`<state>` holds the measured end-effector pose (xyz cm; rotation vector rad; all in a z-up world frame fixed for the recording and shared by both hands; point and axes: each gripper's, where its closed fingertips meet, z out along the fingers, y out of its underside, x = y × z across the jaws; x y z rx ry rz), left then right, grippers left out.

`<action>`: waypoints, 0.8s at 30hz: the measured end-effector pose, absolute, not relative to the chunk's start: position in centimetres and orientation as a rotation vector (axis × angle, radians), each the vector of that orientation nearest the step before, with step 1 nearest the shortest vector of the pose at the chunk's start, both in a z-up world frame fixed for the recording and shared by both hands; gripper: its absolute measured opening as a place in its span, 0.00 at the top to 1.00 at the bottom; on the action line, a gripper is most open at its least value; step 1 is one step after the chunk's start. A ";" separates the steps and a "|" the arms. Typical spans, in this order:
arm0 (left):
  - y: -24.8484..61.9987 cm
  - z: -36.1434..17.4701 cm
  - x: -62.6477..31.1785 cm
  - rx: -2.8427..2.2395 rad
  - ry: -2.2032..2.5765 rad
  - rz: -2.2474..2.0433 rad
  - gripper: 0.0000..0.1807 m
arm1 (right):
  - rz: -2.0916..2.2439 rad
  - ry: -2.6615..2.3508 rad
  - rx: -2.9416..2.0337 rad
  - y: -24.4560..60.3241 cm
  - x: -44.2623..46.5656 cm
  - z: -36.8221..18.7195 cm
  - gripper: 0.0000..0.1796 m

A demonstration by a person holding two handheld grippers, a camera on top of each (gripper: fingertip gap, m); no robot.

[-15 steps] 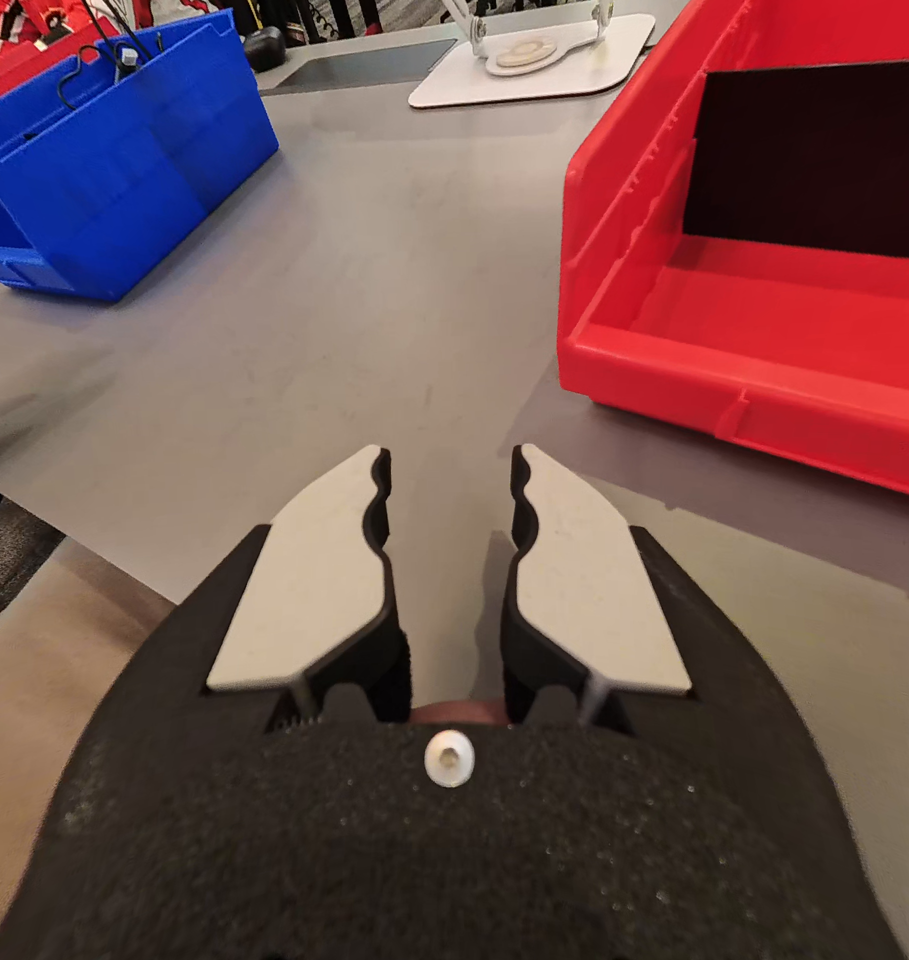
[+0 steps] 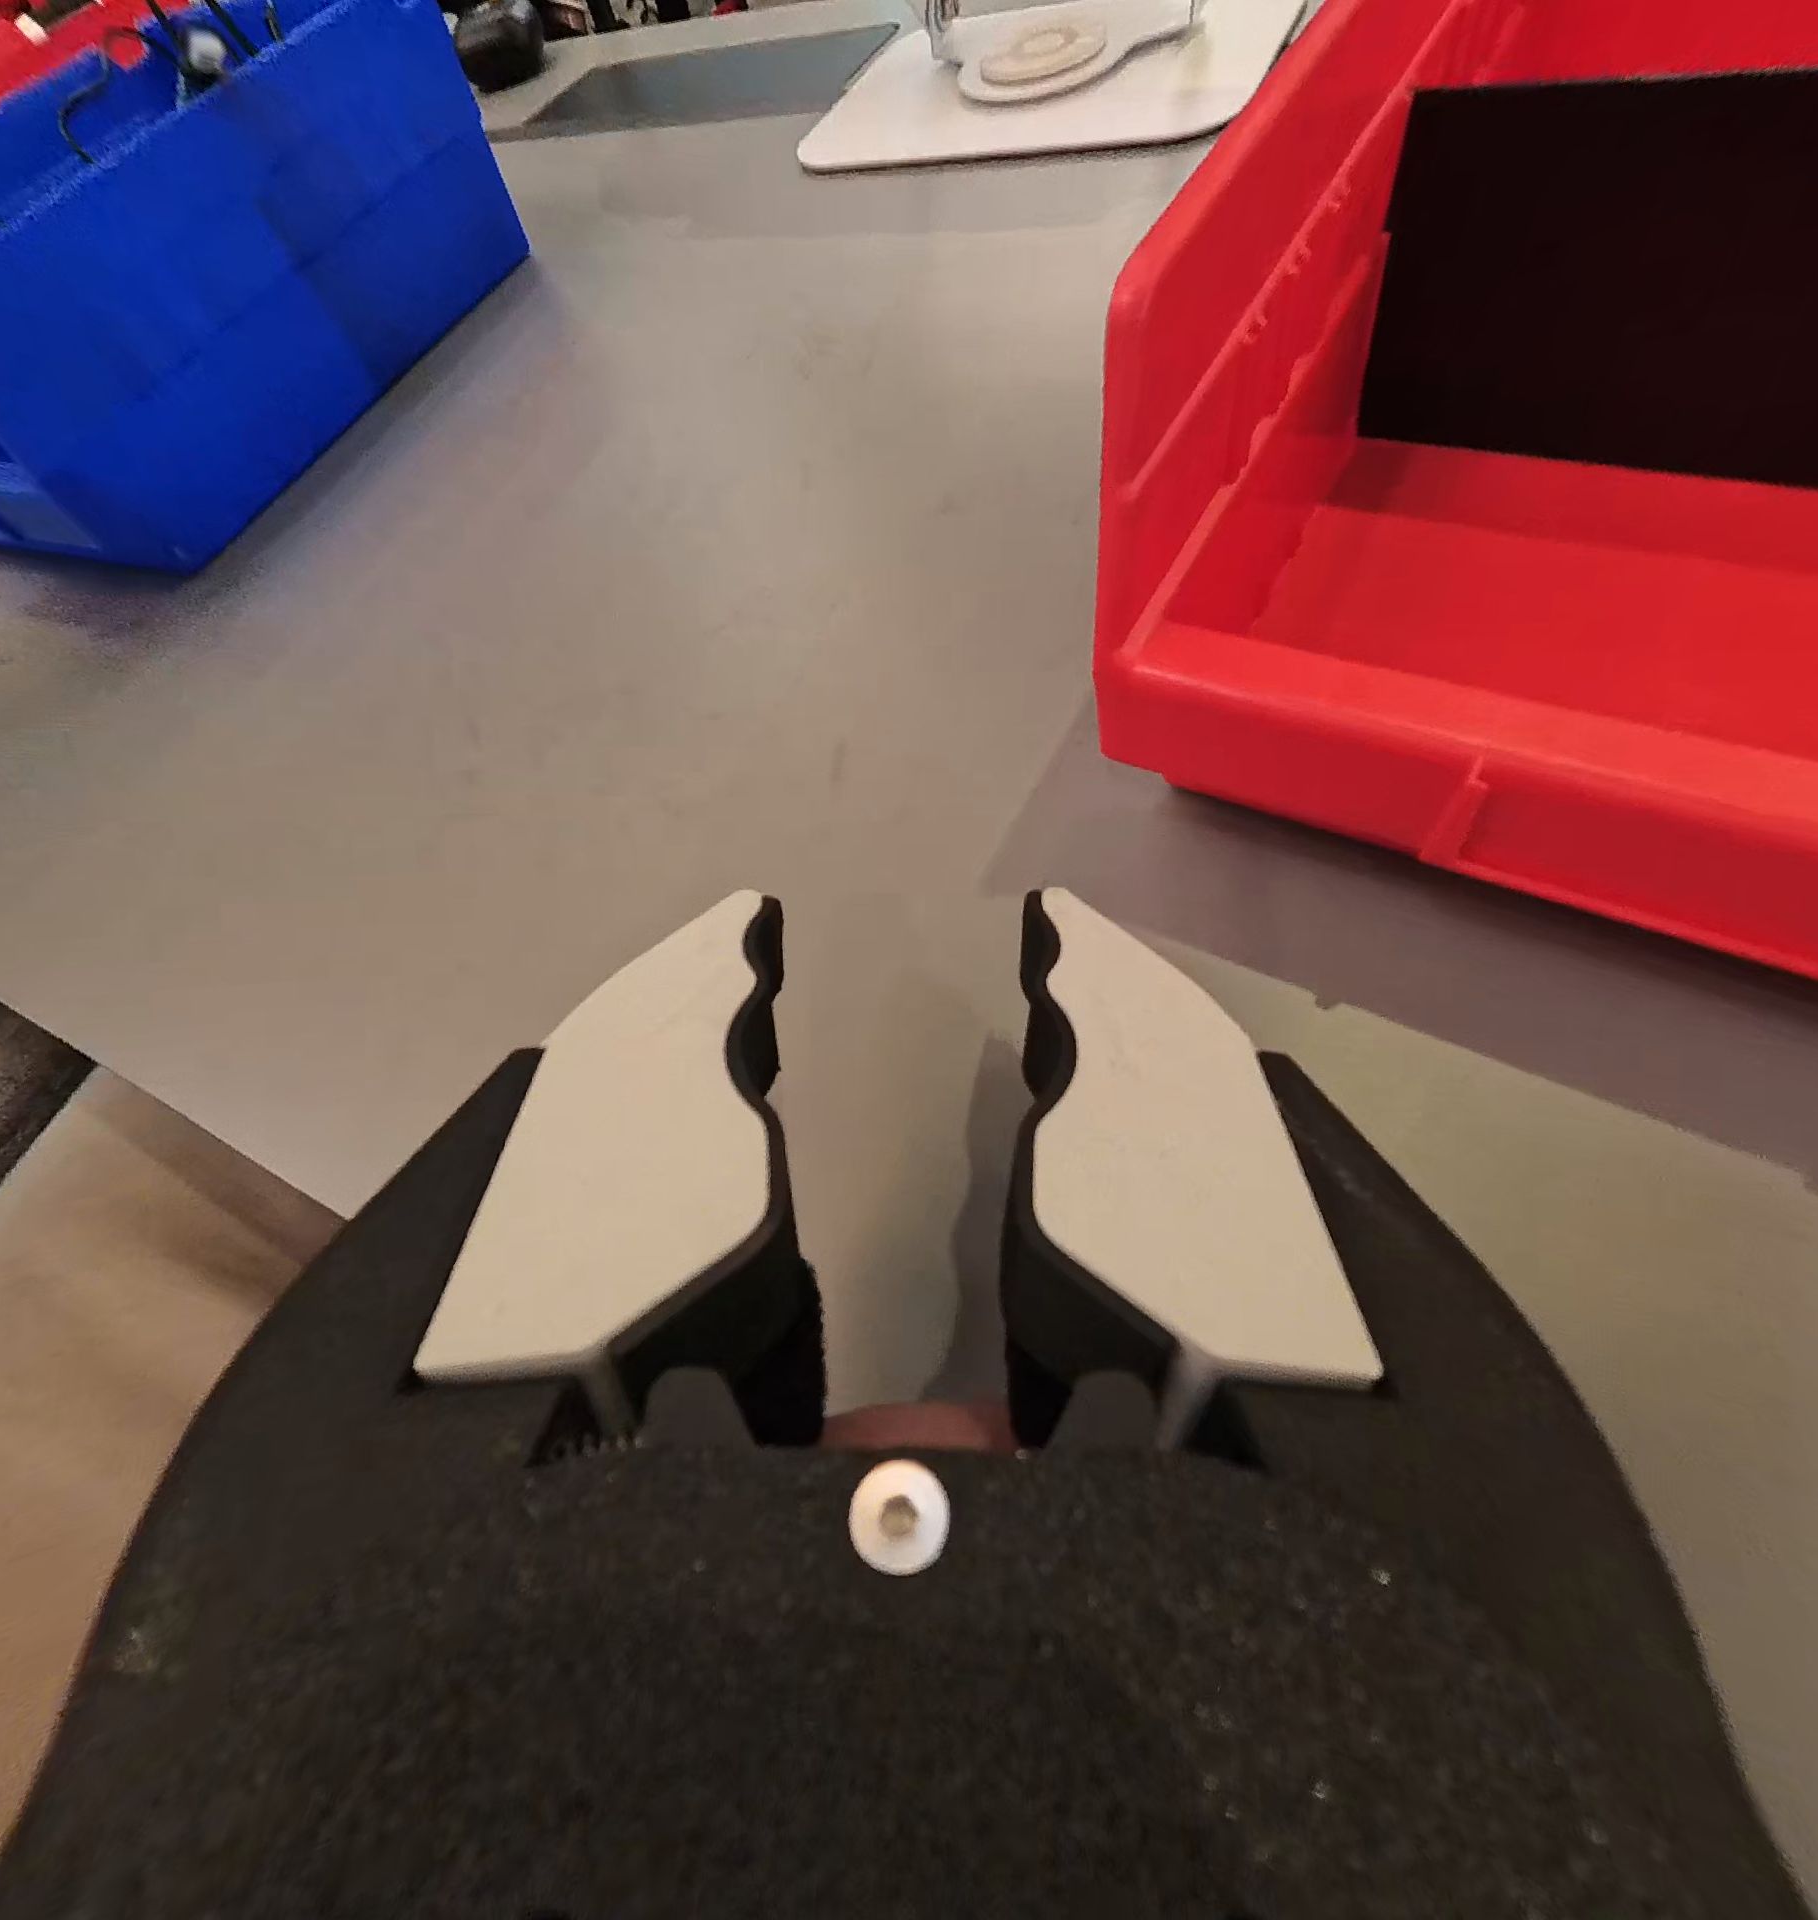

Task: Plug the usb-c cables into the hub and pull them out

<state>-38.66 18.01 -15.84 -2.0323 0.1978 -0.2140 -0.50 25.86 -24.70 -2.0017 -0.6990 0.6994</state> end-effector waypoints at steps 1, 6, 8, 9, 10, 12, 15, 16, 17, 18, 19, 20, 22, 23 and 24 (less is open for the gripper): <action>19.4 -14.9 -40.7 -2.053 0.220 -0.182 0.81 | 0.713 -0.692 -1.996 25.9 -0.6 -24.5 0.76; 28.5 -16.4 -49.5 -2.287 0.365 0.071 0.75 | 0.725 -0.701 -2.006 25.8 -1.0 -24.8 0.76; 32.0 -18.3 -51.3 -2.354 0.394 0.093 0.76 | 0.707 -0.713 -2.006 25.8 -1.1 -24.9 0.76; 33.5 -19.1 -51.8 -2.381 0.383 0.072 0.75 | 0.693 -0.718 -2.005 25.9 -1.0 -24.9 0.76; 34.8 -19.9 -52.0 -2.401 0.372 0.036 0.75 | 0.679 -0.722 -2.004 25.9 -0.9 -24.9 0.76; 36.8 -20.9 -51.9 -2.416 0.382 -0.019 0.75 | 0.657 -0.722 -2.008 26.1 -0.6 -25.1 0.76; 38.4 -22.2 -51.3 -2.429 0.489 0.019 0.75 | 0.670 -0.703 -2.021 26.2 -0.3 -25.3 0.76; 38.7 -22.6 -51.3 -2.439 0.520 0.051 0.78 | 0.678 -0.696 -2.025 26.2 -0.2 -25.3 0.76; 38.8 -23.2 -51.5 -2.467 0.544 0.099 0.79 | 0.685 -0.692 -2.030 26.1 -0.1 -25.4 0.76; 38.9 -23.5 -51.8 -2.482 0.561 0.155 0.81 | 0.689 -0.690 -2.034 26.1 -0.1 -25.4 0.76; 38.9 -23.6 -51.9 -2.486 0.583 0.192 0.82 | 0.689 -0.688 -2.037 26.1 0.0 -25.5 0.76; 38.9 -23.2 -51.8 -2.471 0.613 0.228 0.84 | 0.687 -0.687 -2.037 26.1 0.1 -25.4 0.76; 39.0 -21.3 -52.1 -2.406 0.636 0.333 0.87 | 0.684 -0.682 -2.036 26.1 0.2 -25.4 0.76; 38.9 -19.7 -52.2 -2.366 0.645 0.384 0.88 | 0.688 -0.680 -2.037 26.0 0.2 -25.4 0.76; 38.8 -17.9 -52.3 -2.325 0.655 0.434 0.87 | 0.695 -0.679 -2.037 25.9 0.2 -25.3 0.76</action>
